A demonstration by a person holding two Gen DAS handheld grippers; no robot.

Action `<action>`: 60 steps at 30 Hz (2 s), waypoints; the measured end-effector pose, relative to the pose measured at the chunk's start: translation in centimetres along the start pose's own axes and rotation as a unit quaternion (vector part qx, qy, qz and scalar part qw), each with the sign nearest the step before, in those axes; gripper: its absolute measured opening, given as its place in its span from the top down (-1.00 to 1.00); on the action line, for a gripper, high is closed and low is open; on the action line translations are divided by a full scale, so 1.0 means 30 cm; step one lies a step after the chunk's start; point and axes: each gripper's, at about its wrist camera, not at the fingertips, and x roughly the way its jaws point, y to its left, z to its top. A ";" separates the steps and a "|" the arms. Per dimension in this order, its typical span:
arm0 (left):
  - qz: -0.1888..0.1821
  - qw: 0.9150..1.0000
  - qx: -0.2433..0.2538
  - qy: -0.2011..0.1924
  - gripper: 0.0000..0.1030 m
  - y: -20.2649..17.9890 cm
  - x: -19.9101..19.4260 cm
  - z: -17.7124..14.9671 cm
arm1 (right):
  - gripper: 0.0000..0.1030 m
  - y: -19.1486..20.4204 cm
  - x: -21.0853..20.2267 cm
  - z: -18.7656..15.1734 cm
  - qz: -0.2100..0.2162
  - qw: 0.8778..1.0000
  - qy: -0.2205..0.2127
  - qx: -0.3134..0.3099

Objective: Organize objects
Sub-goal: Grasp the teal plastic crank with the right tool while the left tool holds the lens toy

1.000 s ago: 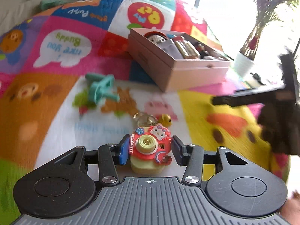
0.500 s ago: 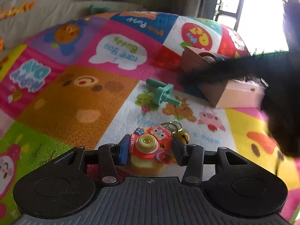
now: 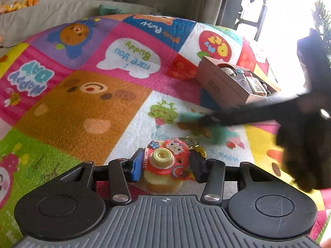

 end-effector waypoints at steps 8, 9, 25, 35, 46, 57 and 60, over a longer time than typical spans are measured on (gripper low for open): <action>-0.007 1.000 -0.001 0.013 0.00 -0.046 0.047 0.032 | 0.38 -0.187 -0.224 -0.223 -0.068 0.998 -0.008 0.008; -0.015 1.000 0.002 0.017 0.00 -0.064 0.064 0.041 | 0.17 -0.217 -0.240 -0.241 -0.083 0.996 -0.009 0.012; -0.044 0.999 0.029 -0.005 -0.01 -0.201 0.156 0.036 | -0.52 -0.519 -0.440 -0.356 -0.162 0.949 -0.140 0.230; -0.053 0.998 0.015 -0.007 -0.01 -0.184 0.155 0.035 | -0.59 -0.189 -0.430 -0.442 -0.112 0.966 -0.166 0.164; -0.039 0.999 0.037 -0.006 -0.01 -0.205 0.151 0.029 | -0.66 -0.353 -0.294 -0.363 -0.124 0.981 -0.055 0.136; -0.017 0.997 0.076 0.006 0.00 -0.245 0.147 0.027 | -0.37 -0.321 -0.316 -0.365 -0.119 0.985 -0.091 0.088; -0.035 0.998 0.055 0.014 0.02 -0.245 0.127 0.071 | -0.37 -0.324 -0.367 -0.395 -0.130 0.977 -0.141 0.092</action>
